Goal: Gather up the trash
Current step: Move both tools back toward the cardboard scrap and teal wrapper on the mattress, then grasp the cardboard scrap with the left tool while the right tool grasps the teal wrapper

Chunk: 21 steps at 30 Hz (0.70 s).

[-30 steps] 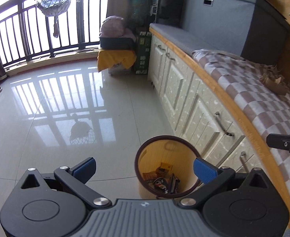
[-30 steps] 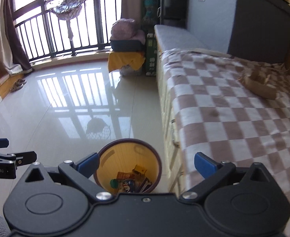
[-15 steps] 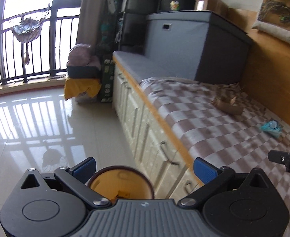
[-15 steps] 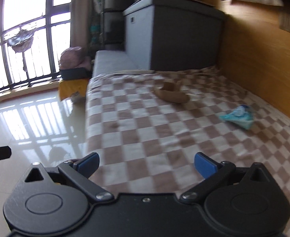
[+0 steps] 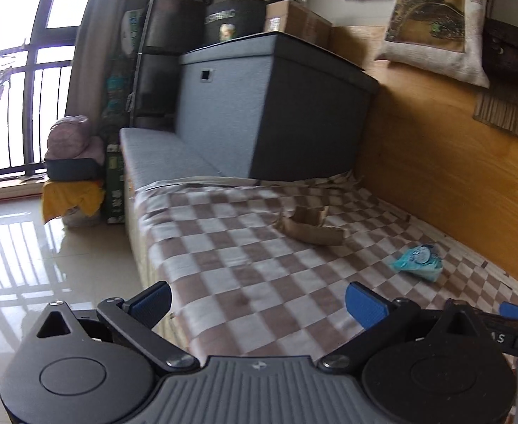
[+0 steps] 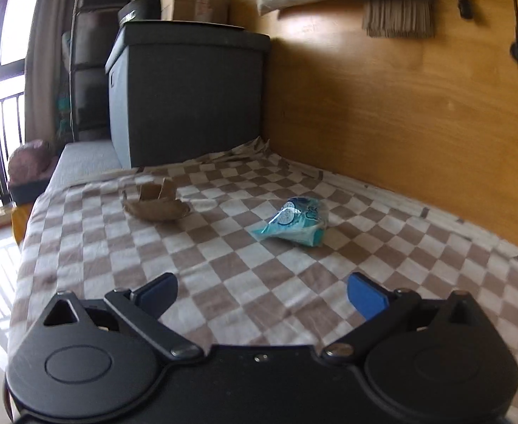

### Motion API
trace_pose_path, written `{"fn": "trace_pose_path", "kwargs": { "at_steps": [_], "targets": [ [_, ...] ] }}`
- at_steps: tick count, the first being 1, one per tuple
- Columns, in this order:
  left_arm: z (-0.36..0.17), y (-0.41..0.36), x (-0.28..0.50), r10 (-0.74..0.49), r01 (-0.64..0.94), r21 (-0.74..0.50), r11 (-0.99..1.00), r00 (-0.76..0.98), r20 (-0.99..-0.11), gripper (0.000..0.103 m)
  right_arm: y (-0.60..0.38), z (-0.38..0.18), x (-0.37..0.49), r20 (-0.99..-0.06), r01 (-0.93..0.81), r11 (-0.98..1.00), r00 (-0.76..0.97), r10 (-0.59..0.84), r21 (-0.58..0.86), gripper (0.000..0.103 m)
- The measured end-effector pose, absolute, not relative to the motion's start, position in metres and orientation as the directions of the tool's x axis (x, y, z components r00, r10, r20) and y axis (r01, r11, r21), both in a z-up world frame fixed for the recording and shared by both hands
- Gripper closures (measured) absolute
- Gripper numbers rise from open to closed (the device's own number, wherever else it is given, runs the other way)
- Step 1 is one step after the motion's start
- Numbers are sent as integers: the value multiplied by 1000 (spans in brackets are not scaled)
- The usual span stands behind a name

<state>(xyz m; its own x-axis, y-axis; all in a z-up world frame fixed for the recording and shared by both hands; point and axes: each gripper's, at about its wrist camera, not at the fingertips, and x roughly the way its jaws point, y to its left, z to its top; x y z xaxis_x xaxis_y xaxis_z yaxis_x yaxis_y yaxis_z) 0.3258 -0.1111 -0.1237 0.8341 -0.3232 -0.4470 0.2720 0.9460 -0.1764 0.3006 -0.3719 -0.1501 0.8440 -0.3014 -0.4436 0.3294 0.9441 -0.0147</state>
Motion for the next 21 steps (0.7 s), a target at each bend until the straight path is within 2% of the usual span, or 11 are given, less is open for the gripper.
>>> {"fn": "trace_pose_path", "kwargs": {
  "at_steps": [9, 14, 21],
  "targets": [
    [-125, -166, 377, -374, 349, -138, 927, 834, -405, 0, -416, -159, 362, -414, 381, 913, 862, -294, 146, 0],
    [-126, -185, 413, -406, 378, -149, 914, 827, -389, 0, -439, -164, 398, -414, 471, 865, 831, -370, 172, 0],
    [-137, -212, 471, -452, 433, -143, 890, 801, -392, 0, -465, -176, 426, -382, 464, 843, 856, -347, 272, 0]
  ]
}}
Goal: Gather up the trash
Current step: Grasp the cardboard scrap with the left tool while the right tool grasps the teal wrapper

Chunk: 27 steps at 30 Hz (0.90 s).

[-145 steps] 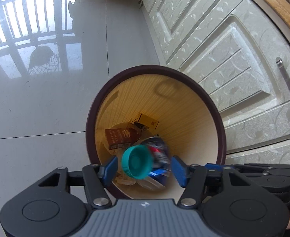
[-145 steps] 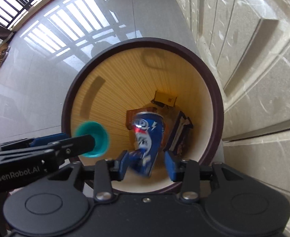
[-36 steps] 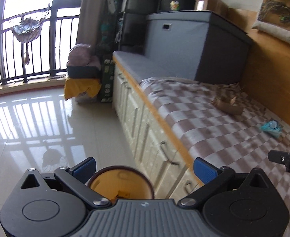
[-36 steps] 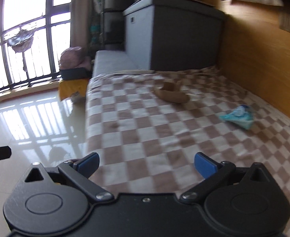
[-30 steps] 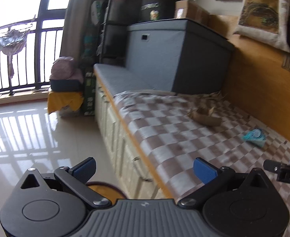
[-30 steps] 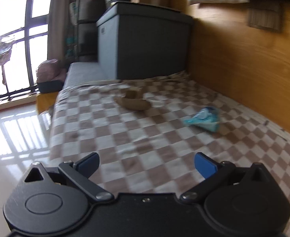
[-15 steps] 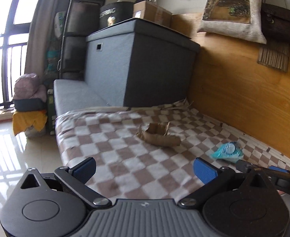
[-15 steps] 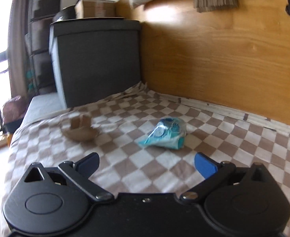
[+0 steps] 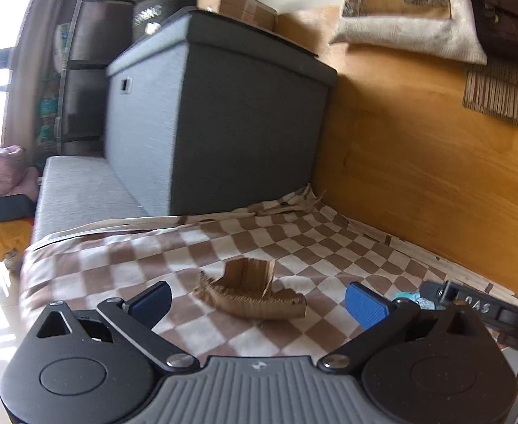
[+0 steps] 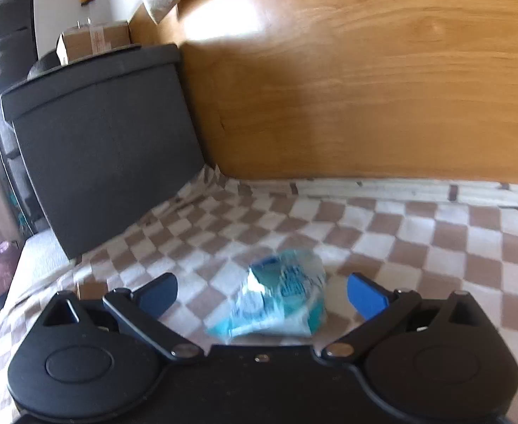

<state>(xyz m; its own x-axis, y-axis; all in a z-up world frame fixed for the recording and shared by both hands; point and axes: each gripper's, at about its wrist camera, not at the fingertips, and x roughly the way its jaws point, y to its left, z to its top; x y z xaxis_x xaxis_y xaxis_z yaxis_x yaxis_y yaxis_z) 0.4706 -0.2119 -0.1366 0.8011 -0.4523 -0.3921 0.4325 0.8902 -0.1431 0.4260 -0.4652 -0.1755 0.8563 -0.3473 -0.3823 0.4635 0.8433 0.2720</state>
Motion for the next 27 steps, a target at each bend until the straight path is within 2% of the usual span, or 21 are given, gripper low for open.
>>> {"fn": "trace_pose_path", "kwargs": {
  "at_steps": [8, 15, 17, 23, 27],
  "targets": [
    [-144, -250, 538, -443, 471, -57, 880, 772, -457, 0, -489, -192, 441, -376, 441, 816, 876, -301, 373, 0],
    [-151, -279, 589, -377, 523, 78, 849, 702, -605, 0, -498, -202, 443, -376, 408, 799, 893, -248, 442, 1],
    [-152, -285, 594, -368, 545, 111, 831, 689, -624, 0, -500, -204, 443, -380, 403, 792, 894, -235, 458, 4],
    [-161, -284, 612, -356, 499, 20, 867, 646, -675, 1, -505, -209, 442, -375, 380, 781, 905, -201, 496, 11],
    [-169, -285, 617, -341, 496, 15, 868, 620, -706, 16, -508, -213, 442, -383, 379, 773, 904, -191, 508, 17]
  ]
}}
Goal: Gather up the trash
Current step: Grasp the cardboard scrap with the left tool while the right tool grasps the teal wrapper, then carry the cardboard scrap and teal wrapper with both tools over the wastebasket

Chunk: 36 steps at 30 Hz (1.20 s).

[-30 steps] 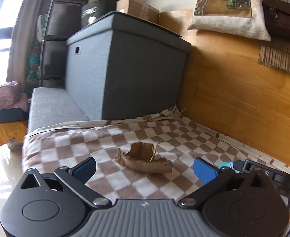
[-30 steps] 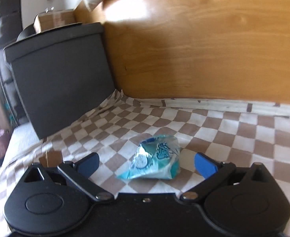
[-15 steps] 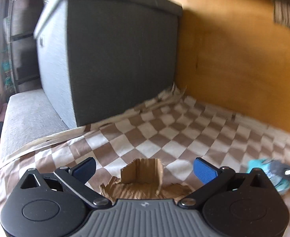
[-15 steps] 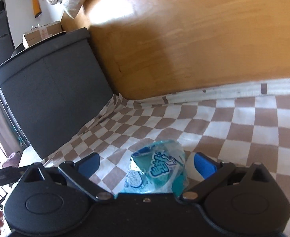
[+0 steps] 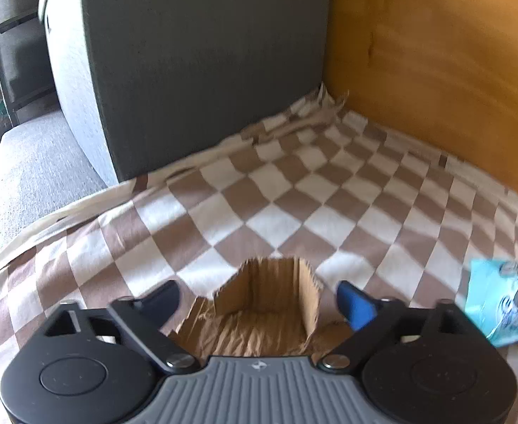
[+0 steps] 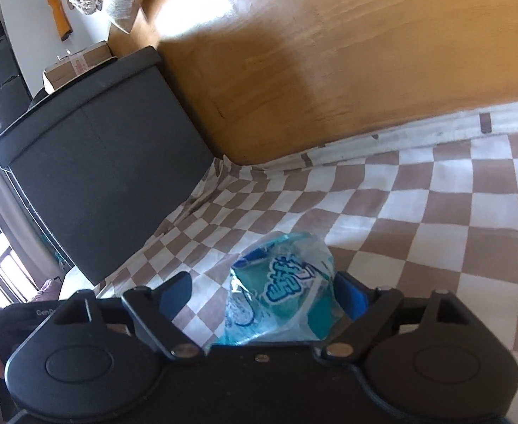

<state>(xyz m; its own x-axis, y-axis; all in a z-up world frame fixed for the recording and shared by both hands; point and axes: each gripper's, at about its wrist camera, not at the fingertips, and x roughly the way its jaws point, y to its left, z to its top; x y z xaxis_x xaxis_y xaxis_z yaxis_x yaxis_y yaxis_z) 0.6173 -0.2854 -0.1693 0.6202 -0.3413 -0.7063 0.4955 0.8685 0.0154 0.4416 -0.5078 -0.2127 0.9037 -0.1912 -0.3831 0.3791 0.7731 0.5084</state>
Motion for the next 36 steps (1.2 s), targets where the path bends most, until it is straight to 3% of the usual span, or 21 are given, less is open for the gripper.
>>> {"fn": "trace_pose_path", "kwargs": {
  "at_steps": [4, 9, 16, 22, 36],
  "targets": [
    [-176, -286, 615, -324, 499, 36, 866, 614, -720, 34, -508, -215, 442, -387, 377, 767, 904, -182, 520, 26],
    [-177, -283, 610, -336, 501, 25, 865, 616, -712, 40, -508, -217, 443, -397, 357, 769, 906, -147, 531, 41],
    [-171, -278, 594, -336, 486, 45, 873, 664, -668, 77, -505, -212, 442, -406, 334, 799, 905, -125, 500, 51],
    [-163, -266, 583, -345, 476, 45, 878, 697, -629, 83, -503, -210, 439, -400, 329, 811, 907, -130, 483, 60],
    [-135, -217, 540, -351, 447, 40, 893, 752, -558, 84, -487, -194, 435, -369, 283, 863, 921, -123, 419, 61]
  ]
}}
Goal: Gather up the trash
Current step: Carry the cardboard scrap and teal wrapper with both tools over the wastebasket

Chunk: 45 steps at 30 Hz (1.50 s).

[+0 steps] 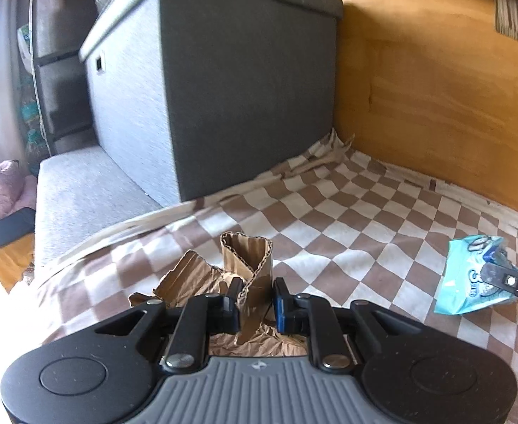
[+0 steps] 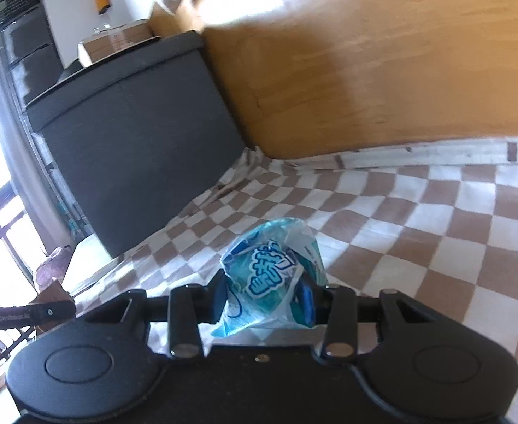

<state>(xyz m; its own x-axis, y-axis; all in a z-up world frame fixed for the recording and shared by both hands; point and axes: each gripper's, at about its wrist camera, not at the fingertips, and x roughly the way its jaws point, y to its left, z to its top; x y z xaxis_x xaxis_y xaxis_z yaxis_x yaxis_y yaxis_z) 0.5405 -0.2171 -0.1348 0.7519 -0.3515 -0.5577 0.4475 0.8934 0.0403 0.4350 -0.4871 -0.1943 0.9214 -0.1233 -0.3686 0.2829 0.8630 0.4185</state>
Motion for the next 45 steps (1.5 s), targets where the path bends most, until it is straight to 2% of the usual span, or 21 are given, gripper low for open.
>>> {"fn": "trace_pose_path", "kwargs": {
  "at_steps": [10, 20, 35, 45],
  "targets": [
    [-112, -154, 503, -304, 367, 26, 930, 808, -505, 84, -447, -181, 438, -355, 153, 928, 934, -24, 340, 61],
    [-98, -93, 475, -251, 291, 6, 957, 834, -491, 84, -408, -162, 427, -336, 72, 967, 942, 15, 245, 61],
    [-93, -35, 433, -256, 272, -34, 962, 849, -463, 84, -324, -148, 415, -385, -18, 982, 918, 91, 191, 61],
    [-100, 33, 397, -224, 203, -96, 975, 860, -458, 84, -239, -139, 402, -433, -126, 982, 884, 176, 141, 61]
  ]
}}
